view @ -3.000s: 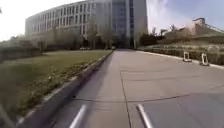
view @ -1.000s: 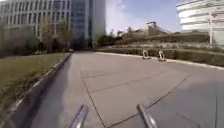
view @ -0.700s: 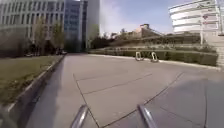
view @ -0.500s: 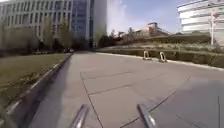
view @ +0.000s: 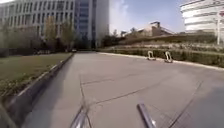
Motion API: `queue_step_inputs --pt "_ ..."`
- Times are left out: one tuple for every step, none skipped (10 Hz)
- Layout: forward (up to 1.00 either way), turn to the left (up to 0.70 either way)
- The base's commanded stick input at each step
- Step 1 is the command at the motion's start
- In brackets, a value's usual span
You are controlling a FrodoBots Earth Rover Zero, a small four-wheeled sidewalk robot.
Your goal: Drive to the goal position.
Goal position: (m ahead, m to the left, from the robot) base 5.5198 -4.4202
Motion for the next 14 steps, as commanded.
queue_step_inputs --pt "0.7 0.0" --pt "0.7 0.0" --pt "0.7 -0.1" --pt "0.7 -0.14" --pt "0.7 -0.14" --pt "0.7 -0.14" --pt "0.7 -0.14" --pt "0.7 -0.14" --pt "0.7 -0.14" --pt "0.7 -0.14" --pt "0.7 -0.14" --pt "0.7 -0.14" --pt "0.7 -0.14" --pt "0.7 -0.14"
